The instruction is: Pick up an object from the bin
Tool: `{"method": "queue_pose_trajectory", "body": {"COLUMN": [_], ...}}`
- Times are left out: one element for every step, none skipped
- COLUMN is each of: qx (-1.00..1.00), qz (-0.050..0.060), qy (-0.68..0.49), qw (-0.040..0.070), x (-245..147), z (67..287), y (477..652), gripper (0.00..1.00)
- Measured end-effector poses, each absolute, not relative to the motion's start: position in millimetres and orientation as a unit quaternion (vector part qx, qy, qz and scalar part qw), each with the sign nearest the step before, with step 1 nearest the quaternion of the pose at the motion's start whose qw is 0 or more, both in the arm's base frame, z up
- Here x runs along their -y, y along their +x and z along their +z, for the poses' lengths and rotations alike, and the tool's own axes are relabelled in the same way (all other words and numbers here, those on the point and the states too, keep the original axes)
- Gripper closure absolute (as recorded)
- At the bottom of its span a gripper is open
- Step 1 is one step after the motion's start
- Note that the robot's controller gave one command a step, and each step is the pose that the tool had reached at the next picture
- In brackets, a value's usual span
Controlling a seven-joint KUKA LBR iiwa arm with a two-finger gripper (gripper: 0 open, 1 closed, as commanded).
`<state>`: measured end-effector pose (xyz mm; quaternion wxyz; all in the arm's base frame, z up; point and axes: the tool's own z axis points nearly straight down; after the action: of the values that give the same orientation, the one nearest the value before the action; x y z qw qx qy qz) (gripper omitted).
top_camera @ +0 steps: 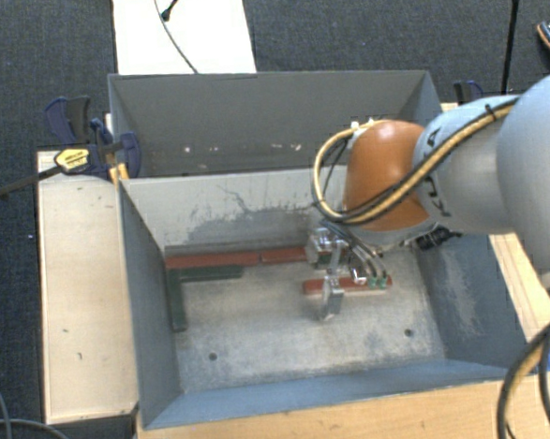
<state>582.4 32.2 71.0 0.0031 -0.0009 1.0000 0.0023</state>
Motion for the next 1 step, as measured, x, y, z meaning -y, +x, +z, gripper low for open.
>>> {"method": "queue_pose_trajectory", "body": {"qx": [-1.000], "qz": [0.000], "qy": [0.001], "qw": [0.004], "x": [-27.3], "z": [71.9], "y": [583.0], "gripper": [1.00]}}
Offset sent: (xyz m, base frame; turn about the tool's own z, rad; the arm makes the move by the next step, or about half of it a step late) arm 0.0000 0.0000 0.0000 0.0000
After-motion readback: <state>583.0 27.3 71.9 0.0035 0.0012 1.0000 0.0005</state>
